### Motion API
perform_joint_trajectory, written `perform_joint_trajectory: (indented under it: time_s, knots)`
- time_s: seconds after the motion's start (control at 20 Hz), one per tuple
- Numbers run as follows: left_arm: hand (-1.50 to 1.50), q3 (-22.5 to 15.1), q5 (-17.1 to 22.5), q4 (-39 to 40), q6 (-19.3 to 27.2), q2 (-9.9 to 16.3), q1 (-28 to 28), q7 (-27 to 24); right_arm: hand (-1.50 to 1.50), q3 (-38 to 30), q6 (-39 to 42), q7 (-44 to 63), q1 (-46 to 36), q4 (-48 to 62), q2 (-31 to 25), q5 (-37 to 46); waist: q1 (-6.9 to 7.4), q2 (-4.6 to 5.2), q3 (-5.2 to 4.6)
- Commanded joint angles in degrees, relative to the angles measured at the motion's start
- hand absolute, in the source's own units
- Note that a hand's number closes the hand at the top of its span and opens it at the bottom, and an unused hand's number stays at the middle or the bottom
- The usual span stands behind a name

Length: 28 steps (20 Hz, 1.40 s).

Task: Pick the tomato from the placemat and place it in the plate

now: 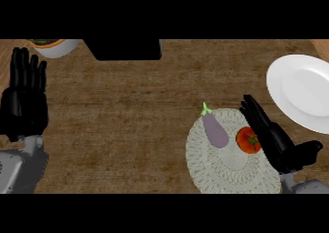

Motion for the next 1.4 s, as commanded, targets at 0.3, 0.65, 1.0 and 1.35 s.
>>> perform_joint_trajectory:
  time_s: [0.3,0.65,1.0,1.35]
  knots:
    - [0.00,-11.33,0.09,8.61,-6.62,-0.80,10.22,11.14,1.50,-12.17,8.66,-11.37,-15.47,-2.97,-20.07,11.63,-2.64,-0.57,-3.18]
    - [0.00,-15.92,0.70,9.15,-11.66,-1.55,12.54,14.08,-1.50,-24.17,19.84,-41.18,-12.27,23.25,-9.62,-0.96,0.63,-0.17,-1.76]
    - [0.00,-16.72,-1.35,9.90,-10.98,-3.50,11.68,15.67,-1.50,-22.34,29.09,-51.34,-17.10,35.98,-17.23,9.35,0.02,-0.77,-1.97]
    - [0.00,-15.91,-1.22,8.15,-11.62,-2.58,15.25,13.41,-1.50,-11.59,22.08,-48.74,-13.48,27.70,-24.71,25.70,-0.35,-1.17,-2.06]
